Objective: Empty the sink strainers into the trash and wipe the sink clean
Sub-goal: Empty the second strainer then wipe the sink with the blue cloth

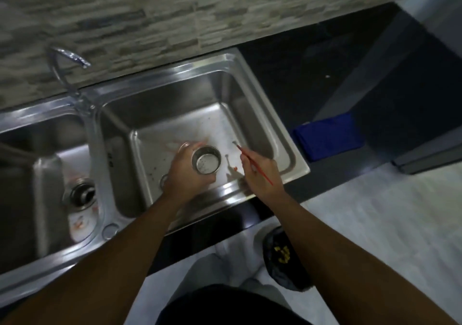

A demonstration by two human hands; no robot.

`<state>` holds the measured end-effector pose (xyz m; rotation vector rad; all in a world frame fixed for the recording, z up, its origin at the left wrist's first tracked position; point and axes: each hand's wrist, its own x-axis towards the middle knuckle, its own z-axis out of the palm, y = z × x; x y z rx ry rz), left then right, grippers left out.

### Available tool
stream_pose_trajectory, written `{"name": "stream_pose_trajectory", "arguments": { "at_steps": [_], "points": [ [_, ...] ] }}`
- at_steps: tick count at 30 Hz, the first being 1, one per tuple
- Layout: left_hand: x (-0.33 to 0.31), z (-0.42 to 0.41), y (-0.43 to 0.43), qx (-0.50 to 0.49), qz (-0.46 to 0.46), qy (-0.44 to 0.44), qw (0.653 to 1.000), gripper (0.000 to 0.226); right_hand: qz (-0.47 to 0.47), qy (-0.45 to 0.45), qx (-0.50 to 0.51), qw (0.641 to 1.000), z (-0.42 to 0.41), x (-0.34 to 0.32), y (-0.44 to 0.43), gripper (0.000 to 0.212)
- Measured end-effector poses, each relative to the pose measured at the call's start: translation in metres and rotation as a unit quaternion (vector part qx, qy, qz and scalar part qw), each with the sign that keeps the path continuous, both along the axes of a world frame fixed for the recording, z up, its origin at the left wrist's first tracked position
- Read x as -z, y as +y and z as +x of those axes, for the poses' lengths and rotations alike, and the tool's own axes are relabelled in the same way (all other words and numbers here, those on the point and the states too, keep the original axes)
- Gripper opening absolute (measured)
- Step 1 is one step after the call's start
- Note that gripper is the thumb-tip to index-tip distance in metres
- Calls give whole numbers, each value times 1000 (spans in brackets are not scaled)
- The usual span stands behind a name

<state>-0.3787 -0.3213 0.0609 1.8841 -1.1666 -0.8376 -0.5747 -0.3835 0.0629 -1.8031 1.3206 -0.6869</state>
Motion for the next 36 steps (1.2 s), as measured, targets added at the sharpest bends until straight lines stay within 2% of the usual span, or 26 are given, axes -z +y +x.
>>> {"name": "stream_pose_trajectory", "arguments": {
  "at_steps": [5, 8, 12, 20, 26, 32, 34, 36],
  "points": [
    [47, 23, -11, 17, 87, -31, 996, 85, -53, 140, -42, 988, 10, 30, -10, 32],
    [79, 27, -23, 29, 126, -1, 992, 90, -78, 174, -5, 982, 13, 35, -5, 33],
    [114, 25, -44, 43, 172, 25, 984, 100, -84, 185, -12, 979, 14, 33, -8, 33],
    [166, 18, -71, 60, 186, 32, 980, 104, -93, 212, -31, 972, 10, 46, -13, 30],
    [179, 20, -67, 64, 199, 41, 977, 108, -102, 224, -33, 969, 10, 50, -12, 36],
    [168, 26, -66, 79, 217, 12, 973, 132, -124, 209, -37, 969, 8, 55, -12, 33],
    [157, 27, -62, 52, 215, -31, 975, 126, -120, 198, -42, 972, 7, 56, -12, 32],
    [144, 25, -54, 9, 210, -61, 976, 107, -117, 187, -51, 974, 7, 55, -12, 31]
  ]
}}
